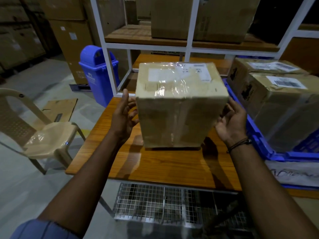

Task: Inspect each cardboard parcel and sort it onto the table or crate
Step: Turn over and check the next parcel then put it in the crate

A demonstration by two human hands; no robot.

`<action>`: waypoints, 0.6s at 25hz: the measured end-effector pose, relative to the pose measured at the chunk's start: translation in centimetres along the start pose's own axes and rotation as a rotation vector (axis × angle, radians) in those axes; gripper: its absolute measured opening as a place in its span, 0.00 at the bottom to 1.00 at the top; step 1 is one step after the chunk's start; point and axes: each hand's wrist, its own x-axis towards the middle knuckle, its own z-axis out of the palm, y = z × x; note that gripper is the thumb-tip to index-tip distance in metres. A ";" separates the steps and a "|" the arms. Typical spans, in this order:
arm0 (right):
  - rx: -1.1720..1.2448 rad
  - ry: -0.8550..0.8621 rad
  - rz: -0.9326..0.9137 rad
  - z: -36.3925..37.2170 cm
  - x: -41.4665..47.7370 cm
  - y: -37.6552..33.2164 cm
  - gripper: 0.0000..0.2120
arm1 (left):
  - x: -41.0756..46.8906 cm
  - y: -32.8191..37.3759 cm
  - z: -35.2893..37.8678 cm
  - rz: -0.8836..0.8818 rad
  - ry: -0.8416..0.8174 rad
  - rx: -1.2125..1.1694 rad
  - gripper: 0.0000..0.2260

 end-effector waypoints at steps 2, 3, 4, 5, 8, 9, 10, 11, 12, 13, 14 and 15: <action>-0.058 -0.045 -0.005 -0.1 0.3 0.4 0.17 | 0.2 0.3 -0.2 -0.011 -0.054 0.069 0.31; -0.085 -0.074 -0.006 -0.1 0.3 0.6 0.20 | 0.3 0.4 -0.1 -0.015 -0.081 0.125 0.31; -0.116 -0.090 -0.019 -0.1 0.3 0.8 0.25 | 0.3 0.5 0.0 -0.013 -0.104 0.176 0.32; -0.161 -0.099 -0.050 -0.4 0.6 0.9 0.29 | 0.5 0.4 0.1 -0.013 -0.116 0.205 0.32; -0.322 -0.162 -0.170 -1.0 1.1 0.5 0.24 | 0.7 0.3 -0.3 -0.010 -0.129 0.108 0.28; -0.391 -0.233 -0.209 -1.2 1.1 0.1 0.24 | 0.7 0.2 -0.8 -0.015 -0.135 0.054 0.25; -0.483 -0.320 -0.256 -1.3 0.9 -0.5 0.27 | 0.9 -0.1 -1.3 -0.027 -0.131 0.017 0.23; -0.616 -0.407 -0.307 -1.5 0.8 -1.3 0.31 | 1.2 -0.6 -1.8 -0.042 -0.110 0.022 0.22; -0.785 -0.470 -0.349 -1.3 0.4 -2.2 0.36 | 1.4 -1.2 -2.1 -0.066 -0.067 0.083 0.21; -0.989 -0.506 -0.380 -0.8 0.1 -3.0 0.40 | 1.5 -1.7 -2.3 -0.101 -0.008 0.184 0.21; -1.217 -0.543 -0.394 -0.1 -0.2 -3.8 0.44 | 1.6 -2.4 -2.3 -0.122 0.036 0.292 0.20; -1.449 -0.613 -0.375 0.7 -0.5 -4.2 0.49 | 1.7 -3.1 -2.4 -0.128 0.057 0.384 0.20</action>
